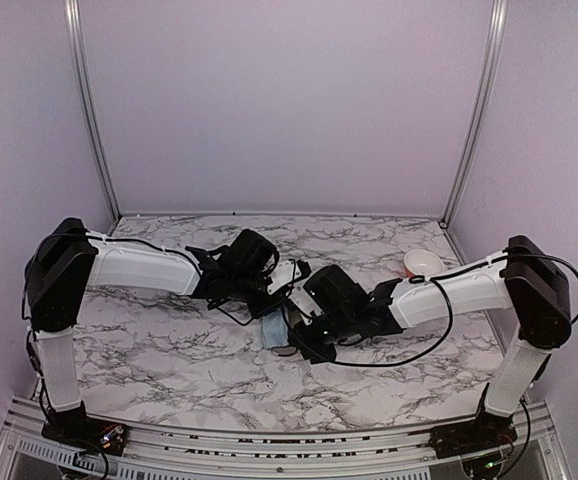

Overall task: Organize the sunglasses
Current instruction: Place the folded cleaning cloth in the sunglasses case.

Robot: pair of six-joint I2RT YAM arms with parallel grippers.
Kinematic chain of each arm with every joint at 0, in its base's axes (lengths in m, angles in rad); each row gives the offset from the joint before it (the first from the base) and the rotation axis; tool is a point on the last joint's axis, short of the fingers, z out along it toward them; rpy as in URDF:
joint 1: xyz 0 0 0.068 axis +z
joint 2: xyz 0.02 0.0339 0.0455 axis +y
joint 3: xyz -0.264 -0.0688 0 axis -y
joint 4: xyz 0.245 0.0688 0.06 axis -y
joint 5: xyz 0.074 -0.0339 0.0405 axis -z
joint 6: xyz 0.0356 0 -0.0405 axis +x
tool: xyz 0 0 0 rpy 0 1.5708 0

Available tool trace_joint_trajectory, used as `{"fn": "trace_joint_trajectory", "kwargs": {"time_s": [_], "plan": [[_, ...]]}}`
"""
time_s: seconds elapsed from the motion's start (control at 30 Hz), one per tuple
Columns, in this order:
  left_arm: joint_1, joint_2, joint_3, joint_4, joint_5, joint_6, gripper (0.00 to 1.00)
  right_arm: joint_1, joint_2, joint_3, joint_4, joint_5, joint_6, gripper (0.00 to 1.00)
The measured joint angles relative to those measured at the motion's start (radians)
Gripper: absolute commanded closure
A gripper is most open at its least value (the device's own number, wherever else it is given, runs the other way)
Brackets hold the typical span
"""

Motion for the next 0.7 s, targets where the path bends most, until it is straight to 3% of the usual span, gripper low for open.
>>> {"fn": "trace_joint_trajectory", "kwargs": {"time_s": [0.7], "plan": [[0.0,0.087,0.064,-0.066,-0.057,0.002,1.0,0.001,0.056,0.056,-0.136,0.058,0.035,1.0]]}}
